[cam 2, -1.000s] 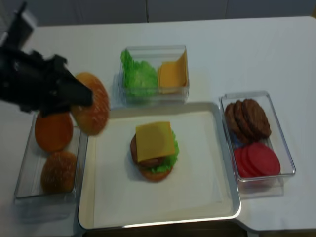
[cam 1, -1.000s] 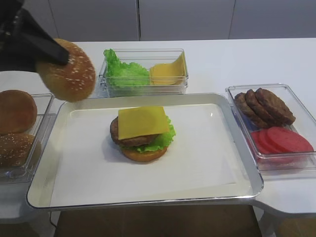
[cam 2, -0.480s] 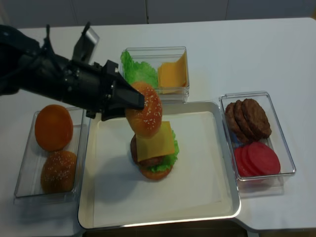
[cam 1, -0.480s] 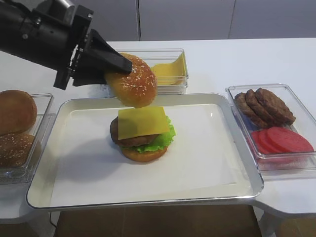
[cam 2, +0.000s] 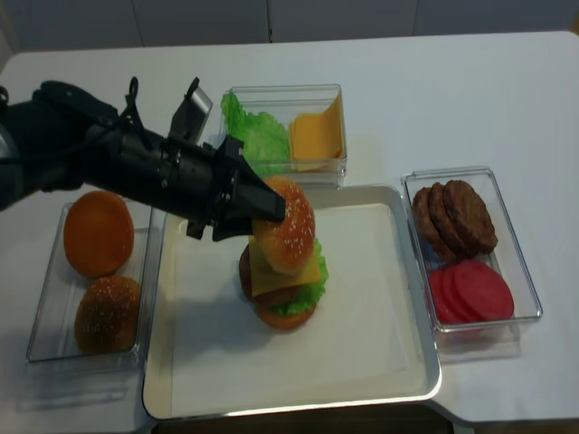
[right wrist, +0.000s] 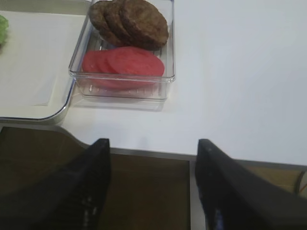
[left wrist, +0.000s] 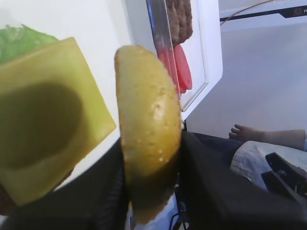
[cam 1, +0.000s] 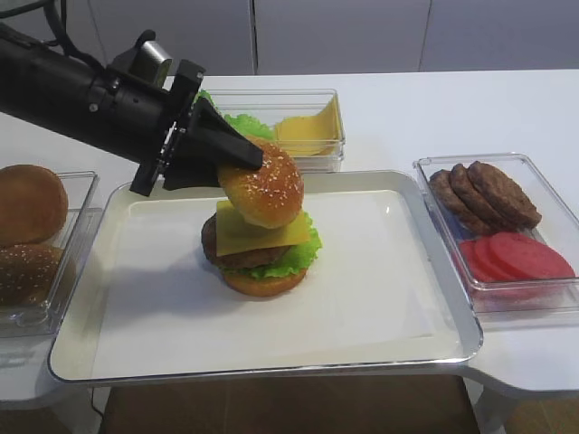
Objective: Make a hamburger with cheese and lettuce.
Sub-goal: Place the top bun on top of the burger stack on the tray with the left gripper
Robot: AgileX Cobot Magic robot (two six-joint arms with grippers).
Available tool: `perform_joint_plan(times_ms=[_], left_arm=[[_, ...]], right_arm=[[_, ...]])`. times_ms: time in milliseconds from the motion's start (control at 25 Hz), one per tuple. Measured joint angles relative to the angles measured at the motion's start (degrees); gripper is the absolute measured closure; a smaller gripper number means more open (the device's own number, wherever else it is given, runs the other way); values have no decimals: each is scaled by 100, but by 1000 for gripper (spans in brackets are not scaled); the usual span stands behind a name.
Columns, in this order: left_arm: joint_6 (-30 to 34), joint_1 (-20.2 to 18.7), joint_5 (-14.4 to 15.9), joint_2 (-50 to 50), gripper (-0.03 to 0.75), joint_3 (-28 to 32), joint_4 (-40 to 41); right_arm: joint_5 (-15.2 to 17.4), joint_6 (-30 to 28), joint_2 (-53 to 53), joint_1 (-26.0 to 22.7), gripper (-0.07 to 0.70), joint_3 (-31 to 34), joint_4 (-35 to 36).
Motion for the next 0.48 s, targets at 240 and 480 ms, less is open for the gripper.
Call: perform_joint_plan(times_ms=[240, 480], left_arm=[[157, 0, -9, 174, 493, 0, -175], [202, 0, -23, 302, 496, 0, -253]], right_arm=[[0, 0, 0, 0, 188, 0, 0], [0, 0, 0, 0, 188, 0, 0]])
